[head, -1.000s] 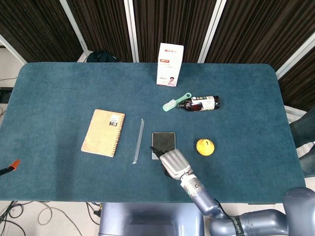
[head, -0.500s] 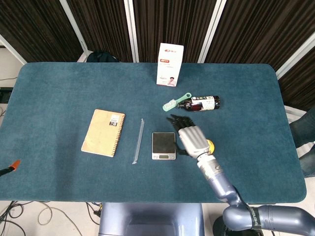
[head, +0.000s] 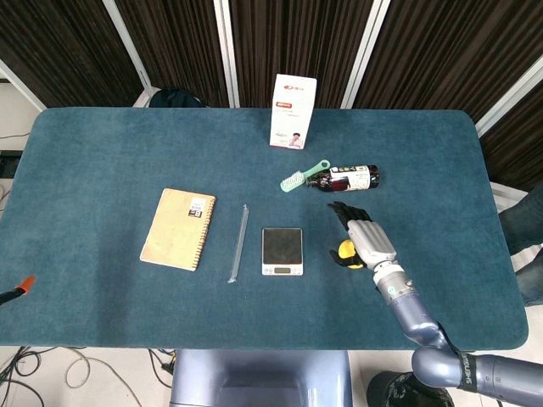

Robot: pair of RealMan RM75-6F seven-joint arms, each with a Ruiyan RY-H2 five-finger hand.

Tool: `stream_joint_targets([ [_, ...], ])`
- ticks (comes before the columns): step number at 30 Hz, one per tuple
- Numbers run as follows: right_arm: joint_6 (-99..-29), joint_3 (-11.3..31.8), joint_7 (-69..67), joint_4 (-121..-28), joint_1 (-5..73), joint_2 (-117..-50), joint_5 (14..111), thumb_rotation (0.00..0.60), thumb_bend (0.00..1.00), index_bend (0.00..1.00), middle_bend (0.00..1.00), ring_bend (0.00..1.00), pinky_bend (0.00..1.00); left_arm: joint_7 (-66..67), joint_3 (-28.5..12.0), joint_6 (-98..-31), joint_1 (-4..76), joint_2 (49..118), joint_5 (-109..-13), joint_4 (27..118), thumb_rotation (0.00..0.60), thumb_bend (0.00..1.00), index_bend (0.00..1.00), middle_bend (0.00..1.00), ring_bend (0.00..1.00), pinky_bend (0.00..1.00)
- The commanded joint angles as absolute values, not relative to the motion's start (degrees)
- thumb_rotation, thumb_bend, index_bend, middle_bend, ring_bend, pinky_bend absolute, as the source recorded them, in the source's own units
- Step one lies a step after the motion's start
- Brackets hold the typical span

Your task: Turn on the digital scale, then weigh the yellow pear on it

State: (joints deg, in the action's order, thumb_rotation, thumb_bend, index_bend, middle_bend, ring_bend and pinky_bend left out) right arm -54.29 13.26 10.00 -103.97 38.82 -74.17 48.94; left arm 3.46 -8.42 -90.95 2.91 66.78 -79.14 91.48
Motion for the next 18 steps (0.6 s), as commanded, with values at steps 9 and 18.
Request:
stream_joint_targets([
  [9,-52.10,10.46,0.85,-98.33,34.51,-75.56,53.99,0.600,0.42,0.00,0.02,0.03,0.00,3.99,-8.26,-90.83,3.00,67.02,-79.32,91.47,0.600,0.00,0.04,0.00,0.00,0.09],
  [18,-51.30,9.62,-5.41,-93.69,32.02,-78.06,54.87,0.600,0.42,0.00,0.02,0.03,0.00,3.98,-8.16,-90.57,3.03,66.97,-79.32,91.62,0.600,0.00,0.04,0.00,0.00,0.10],
])
